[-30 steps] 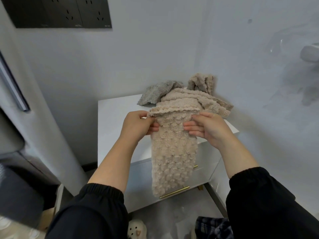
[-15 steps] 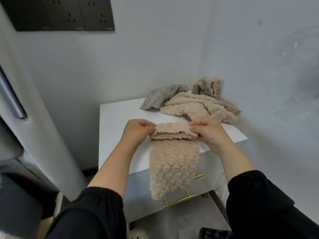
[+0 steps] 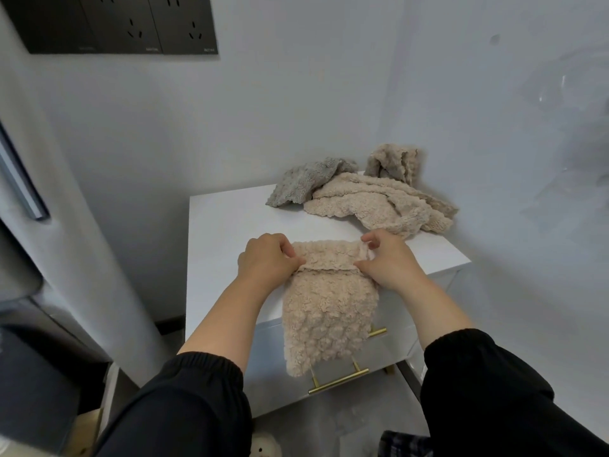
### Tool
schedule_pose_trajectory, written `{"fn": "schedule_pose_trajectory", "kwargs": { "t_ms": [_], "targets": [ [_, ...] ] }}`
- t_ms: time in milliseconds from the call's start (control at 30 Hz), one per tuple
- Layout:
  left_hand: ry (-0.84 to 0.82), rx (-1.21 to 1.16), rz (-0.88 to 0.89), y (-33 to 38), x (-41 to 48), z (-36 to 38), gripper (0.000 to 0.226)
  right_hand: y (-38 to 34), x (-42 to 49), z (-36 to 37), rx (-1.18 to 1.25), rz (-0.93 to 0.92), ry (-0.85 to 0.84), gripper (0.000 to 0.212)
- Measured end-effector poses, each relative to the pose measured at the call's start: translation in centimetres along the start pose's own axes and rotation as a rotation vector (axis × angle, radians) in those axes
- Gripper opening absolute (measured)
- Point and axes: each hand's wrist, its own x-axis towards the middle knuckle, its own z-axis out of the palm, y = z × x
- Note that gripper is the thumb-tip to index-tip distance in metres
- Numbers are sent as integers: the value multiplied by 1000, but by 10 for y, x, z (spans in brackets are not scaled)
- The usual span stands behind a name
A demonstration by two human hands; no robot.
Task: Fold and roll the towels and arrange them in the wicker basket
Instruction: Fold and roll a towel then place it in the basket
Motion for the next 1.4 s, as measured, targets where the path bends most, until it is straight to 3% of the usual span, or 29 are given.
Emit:
{"fn": "schedule_pose_trajectory", "kwargs": {
  "t_ms": [100, 233, 333, 433, 500, 567, 767, 1133, 1267, 1333, 1400],
  "targets": [
    [-47, -12, 18, 1, 1, -2, 30, 1, 1, -6, 33, 16, -75, 63],
    [-129, 10, 54, -1, 3, -4, 67, 0, 0, -11, 112, 45, -149, 65],
    [-135, 28, 82, 0, 5, -4, 40, -2, 0, -13, 110, 34, -146, 53],
    [15, 59, 91, 9, 0, -5, 7, -5, 1, -11, 118, 18, -34, 29],
    [170, 80, 117, 15, -1, -4, 13, -8, 1, -9, 138, -25, 71, 21],
    [276, 53, 167, 19, -3, -3, 22, -10, 2, -8, 181, -75, 157, 26],
    [366, -73, 259, 19, -4, -3, 28, -11, 0, -10, 270, -143, 271, 32],
    [10, 65, 322, 1, -3, -9, 21, 5, -8, -16, -95, -221, 83, 23],
    [49, 41, 306, 3, -5, -6, 27, 6, -13, -16, -86, -231, -26, 13],
    [63, 51, 304, 3, -4, -3, 29, 5, -15, -16, -25, -212, -41, 26],
    [24, 30, 286, 2, -2, 1, 17, 7, -15, -15, 21, -210, -29, 30]
  ]
}}
